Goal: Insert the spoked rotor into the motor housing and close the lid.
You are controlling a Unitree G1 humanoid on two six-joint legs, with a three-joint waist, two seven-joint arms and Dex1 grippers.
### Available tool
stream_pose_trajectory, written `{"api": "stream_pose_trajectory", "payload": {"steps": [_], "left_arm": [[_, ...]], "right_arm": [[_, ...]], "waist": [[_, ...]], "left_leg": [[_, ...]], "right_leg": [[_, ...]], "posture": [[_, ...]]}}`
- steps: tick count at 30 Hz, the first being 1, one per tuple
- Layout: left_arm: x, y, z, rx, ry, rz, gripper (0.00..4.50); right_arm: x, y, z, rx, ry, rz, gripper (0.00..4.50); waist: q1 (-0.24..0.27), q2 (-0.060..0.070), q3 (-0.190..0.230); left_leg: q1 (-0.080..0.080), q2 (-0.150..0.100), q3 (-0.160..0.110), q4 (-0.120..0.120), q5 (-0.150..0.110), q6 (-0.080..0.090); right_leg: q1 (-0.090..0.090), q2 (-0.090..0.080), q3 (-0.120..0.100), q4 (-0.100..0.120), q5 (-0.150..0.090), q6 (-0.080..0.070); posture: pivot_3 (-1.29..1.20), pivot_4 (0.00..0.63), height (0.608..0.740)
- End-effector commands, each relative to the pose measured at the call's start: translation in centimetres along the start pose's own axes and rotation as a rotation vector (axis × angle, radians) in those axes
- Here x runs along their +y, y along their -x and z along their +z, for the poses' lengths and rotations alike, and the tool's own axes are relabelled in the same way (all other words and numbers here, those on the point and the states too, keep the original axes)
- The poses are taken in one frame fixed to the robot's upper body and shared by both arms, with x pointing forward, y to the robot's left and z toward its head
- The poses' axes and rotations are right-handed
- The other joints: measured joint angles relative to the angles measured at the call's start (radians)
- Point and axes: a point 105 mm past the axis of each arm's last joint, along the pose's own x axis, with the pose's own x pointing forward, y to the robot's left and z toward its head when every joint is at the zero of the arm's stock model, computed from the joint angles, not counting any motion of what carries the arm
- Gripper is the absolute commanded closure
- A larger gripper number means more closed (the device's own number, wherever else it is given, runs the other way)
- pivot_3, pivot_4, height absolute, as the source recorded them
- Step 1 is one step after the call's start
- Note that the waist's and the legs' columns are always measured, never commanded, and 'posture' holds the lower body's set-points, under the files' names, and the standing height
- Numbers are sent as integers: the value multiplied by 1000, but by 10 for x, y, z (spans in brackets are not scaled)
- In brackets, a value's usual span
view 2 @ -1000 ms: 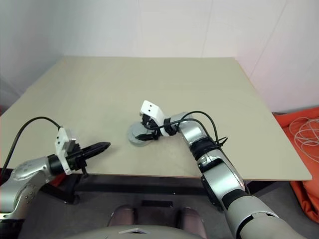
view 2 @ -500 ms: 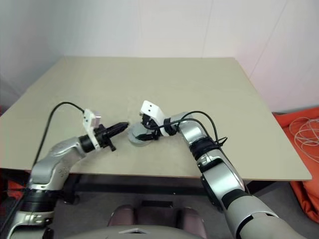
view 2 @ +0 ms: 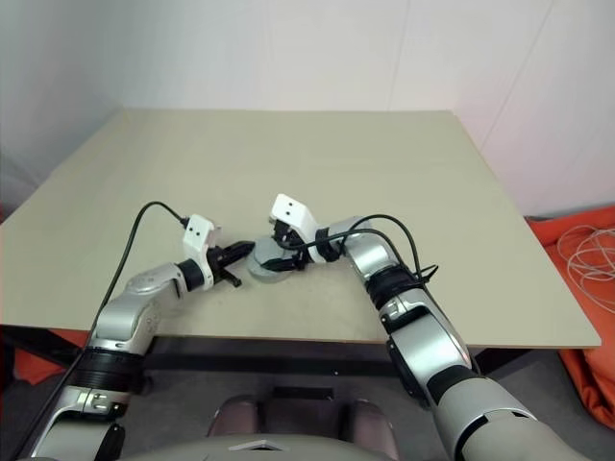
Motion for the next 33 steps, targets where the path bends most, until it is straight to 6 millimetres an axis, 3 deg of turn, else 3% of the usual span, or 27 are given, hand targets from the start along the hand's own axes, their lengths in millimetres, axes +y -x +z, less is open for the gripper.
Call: {"api": "stream_pose_trajectory", "payload": {"steps": [1, 10, 12, 14, 18, 22, 29, 33], "left_arm": [[-5, -4, -7, 64, -30, -28, 4500], [-1, -3, -14, 119, -36, -9, 4500], [-2, -3, -14, 123, -37, -13, 4500], [-3, -3, -14, 126, -37, -16, 4500], [-4, -4, -15, 132, -34, -23, 4500], [-7, -5, -14, 137, -35, -33, 4500], [-10, -7, -15, 151, -54, -54, 4500], [-10, -7, -15, 153, -57, -59, 4500]], "right_arm": [[0, 0, 11, -26, 27, 4, 1406], [0, 1, 12, -31, 6, 9, 1406], [1, 2, 15, -40, 0, 15, 578], [0, 3, 17, -46, 4, 15, 48], [0, 4, 22, -61, 6, 18, 15], [-2, 10, 38, -151, -38, 9, 15], [-8, 43, 70, -294, -141, 8, 15], [-20, 70, 67, -333, -388, -5, 15]], "waist": [[0, 0, 0], [0, 0, 0], [0, 0, 0], [0, 0, 0], [0, 0, 0], [1, 0, 0], [4, 0, 0], [5, 0, 0]], "left_leg": [[0, 0, 0, 0, 0, 0], [3, -1, 0, 0, 0, 0], [3, -1, 0, 0, 0, 0], [3, -1, 0, 0, 0, 0], [3, -1, 0, 0, 0, 0], [3, -1, 0, 0, 0, 0], [3, -2, 0, 0, 0, 0], [3, -4, 0, -1, 0, 0]], "right_leg": [[0, 0, 0, 0, 0, 0], [3, -1, 0, 0, -2, 3], [3, -1, 0, 0, -2, 3], [3, -1, 0, 0, -2, 3], [3, -1, 0, 0, -2, 3], [3, -1, 0, 0, -2, 3], [3, -2, 0, 0, -2, 3], [4, -3, 0, 0, -2, 4]], "posture": [[0, 0, 740], [0, 0, 740], [0, 0, 740], [0, 0, 740], [0, 0, 740], [0, 0, 740], [0, 0, 740], [0, 0, 740]]}}
